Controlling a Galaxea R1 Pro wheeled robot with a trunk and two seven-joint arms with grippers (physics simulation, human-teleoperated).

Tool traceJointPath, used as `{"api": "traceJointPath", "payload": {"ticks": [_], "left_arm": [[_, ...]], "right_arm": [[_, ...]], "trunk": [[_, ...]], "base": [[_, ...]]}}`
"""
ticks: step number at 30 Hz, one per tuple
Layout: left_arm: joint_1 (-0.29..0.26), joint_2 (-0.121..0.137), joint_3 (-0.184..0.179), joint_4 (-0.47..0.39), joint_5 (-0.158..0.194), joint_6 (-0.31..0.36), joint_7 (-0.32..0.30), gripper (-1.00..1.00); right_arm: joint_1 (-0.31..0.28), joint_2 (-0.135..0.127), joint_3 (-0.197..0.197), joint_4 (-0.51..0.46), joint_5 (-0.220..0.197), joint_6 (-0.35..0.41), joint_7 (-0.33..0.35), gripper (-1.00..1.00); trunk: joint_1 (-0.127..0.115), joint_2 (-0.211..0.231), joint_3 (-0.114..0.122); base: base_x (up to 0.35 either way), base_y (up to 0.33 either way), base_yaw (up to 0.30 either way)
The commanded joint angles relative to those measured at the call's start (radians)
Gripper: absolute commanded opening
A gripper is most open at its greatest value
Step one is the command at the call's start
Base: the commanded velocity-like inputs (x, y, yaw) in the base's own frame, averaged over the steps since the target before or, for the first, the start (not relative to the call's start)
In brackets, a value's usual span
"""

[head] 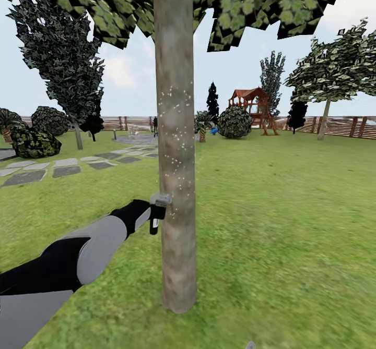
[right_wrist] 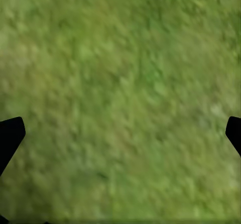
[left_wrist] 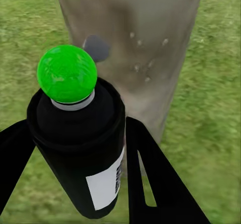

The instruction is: In the garden, pick up the pesticide atomizer on the floor and spray pesticide onto both trees until each tree trunk is fully covered.

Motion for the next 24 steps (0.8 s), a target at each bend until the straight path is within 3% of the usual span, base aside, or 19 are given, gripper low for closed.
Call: {"api": "traceJointPath", "payload": {"ticks": [1,9,11,16,18,21,24], "left_arm": [[0.015,0.006,0.0,-0.001,0.0,-0.012,0.001,-1.0],[0.065,0.042,-0.001,-0.001,0.0,-0.078,-0.002,-1.0],[0.069,0.09,-0.001,-0.002,0.001,-0.094,-0.042,-1.0],[0.07,0.165,-0.001,-0.004,0.003,-0.115,-0.123,-1.0],[0.07,0.168,-0.001,-0.003,0.004,-0.159,-0.138,-1.0],[0.07,0.167,-0.001,-0.006,0.006,-0.196,-0.252,-1.0],[0.07,0.167,-0.001,-0.024,0.009,-0.199,-0.274,-1.0]], "right_arm": [[0.0,0.0,0.0,0.0,0.0,0.0,0.0,1.0],[0.0,0.0,0.0,0.0,0.0,0.0,0.0,1.0],[0.0,0.0,0.0,0.0,0.0,0.0,0.0,1.0],[0.0,0.0,0.0,0.0,0.0,0.0,0.0,1.0],[0.0,0.0,0.0,0.0,0.0,0.0,0.0,1.0],[0.0,0.0,-0.001,0.0,0.0,0.0,0.0,1.0],[0.0,0.0,0.0,0.0,0.0,0.0,0.0,1.0]], "trunk": [[0.0,0.0,0.0],[0.0,0.0,0.0],[0.0,0.0,0.0],[0.0,0.0,0.0],[0.0,0.0,0.0],[0.0,0.0,0.0],[0.0,0.0,0.0]], "base": [[0.0,0.0,0.0],[0.0,0.0,0.0],[0.0,0.0,0.0],[0.0,0.0,0.0],[0.0,0.0,0.0],[0.0,0.0,0.0],[0.0,0.0,0.0]]}}
